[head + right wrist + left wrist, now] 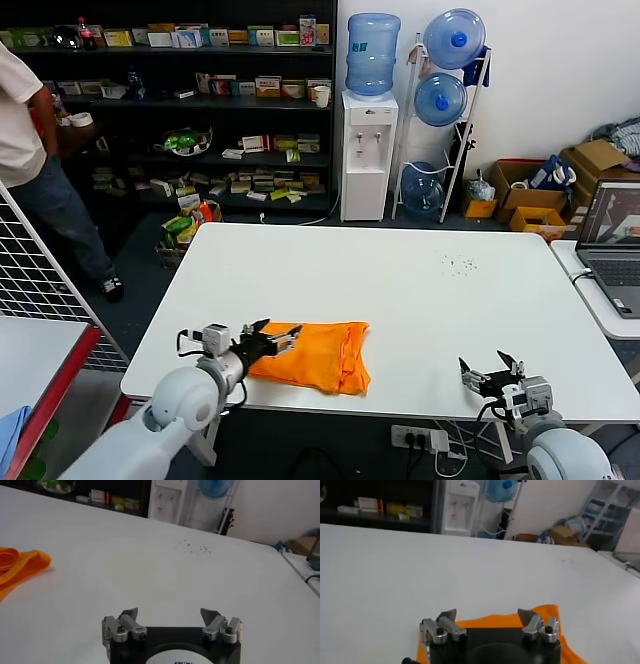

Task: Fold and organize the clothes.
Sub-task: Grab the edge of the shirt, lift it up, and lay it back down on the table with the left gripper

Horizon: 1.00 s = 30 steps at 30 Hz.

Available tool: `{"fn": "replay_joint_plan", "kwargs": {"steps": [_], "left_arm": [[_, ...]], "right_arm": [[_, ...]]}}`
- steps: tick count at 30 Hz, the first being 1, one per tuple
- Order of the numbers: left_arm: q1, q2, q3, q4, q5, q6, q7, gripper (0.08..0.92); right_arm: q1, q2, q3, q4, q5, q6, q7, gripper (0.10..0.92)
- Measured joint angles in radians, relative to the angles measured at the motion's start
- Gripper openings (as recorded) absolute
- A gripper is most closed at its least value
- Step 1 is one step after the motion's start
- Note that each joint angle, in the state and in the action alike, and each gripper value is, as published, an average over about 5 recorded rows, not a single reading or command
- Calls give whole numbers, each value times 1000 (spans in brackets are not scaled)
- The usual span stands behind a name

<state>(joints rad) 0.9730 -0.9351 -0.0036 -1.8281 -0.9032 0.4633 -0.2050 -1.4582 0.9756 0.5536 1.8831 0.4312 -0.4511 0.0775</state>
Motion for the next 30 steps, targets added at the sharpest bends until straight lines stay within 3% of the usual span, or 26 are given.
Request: {"fn": "replay_joint_plan", "kwargs": {"steps": [8,24,30], "left_arm": [[-17,64,-54,102,-37,45,127,823],[-60,60,-53,249,-37,133,294,823],[-59,53,-50,264,-18,138,326,713]], "right_arm": [[-7,-7,5,-6,-11,3,-11,823],[-11,-12,21,-20,-9,12,-24,823],[-5,-13,17,-22,-7,11,-24,823]]}}
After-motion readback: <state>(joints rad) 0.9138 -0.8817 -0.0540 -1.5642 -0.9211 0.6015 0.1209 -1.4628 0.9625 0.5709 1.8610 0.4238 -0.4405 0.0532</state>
